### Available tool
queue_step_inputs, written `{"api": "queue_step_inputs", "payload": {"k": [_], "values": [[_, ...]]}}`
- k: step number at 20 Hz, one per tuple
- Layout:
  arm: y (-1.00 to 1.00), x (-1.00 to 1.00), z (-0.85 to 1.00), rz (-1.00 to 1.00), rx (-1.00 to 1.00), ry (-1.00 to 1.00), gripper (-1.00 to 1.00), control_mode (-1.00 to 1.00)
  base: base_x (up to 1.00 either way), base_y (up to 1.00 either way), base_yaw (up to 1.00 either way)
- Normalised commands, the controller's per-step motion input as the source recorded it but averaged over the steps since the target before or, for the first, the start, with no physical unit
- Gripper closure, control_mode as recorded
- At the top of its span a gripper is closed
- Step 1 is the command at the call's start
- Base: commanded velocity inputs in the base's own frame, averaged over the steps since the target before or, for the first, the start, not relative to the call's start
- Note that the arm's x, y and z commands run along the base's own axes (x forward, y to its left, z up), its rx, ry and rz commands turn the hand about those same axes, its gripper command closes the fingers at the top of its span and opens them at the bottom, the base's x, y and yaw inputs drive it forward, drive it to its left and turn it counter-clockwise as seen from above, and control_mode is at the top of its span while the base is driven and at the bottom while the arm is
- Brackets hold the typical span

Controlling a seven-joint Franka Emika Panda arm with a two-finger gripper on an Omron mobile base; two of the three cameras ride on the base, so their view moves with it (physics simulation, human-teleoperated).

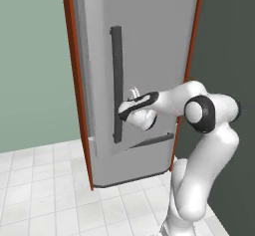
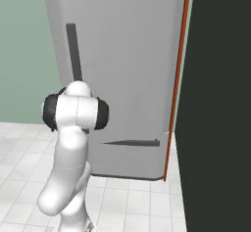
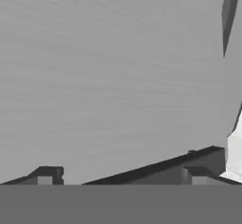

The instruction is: Place the tupperware on the top shelf of the fridge. Make space for the tupperware among the existing items by rearranging them on the shelves if needed. Close the fridge door when finished.

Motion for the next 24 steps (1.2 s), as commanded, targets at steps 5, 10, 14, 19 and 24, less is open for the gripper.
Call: {"api": "queue_step_inputs", "payload": {"k": [5,10,14,19,24], "values": [[0.39,0.59,0.90,-0.31,-0.05,0.11,-1.00,-1.00,0.00,0.00,0.00],[0.03,0.90,0.95,-0.28,0.00,0.10,-1.00,-1.00,0.00,0.00,0.00],[0.10,0.96,0.98,-0.26,0.00,0.13,-1.00,-1.00,0.00,0.00,0.00],[0.42,0.98,0.81,-0.19,0.00,0.18,-1.00,-1.00,0.00,0.00,0.00],[0.48,0.93,0.49,-0.17,0.00,0.22,-1.00,-1.00,0.00,0.00,0.00]]}}
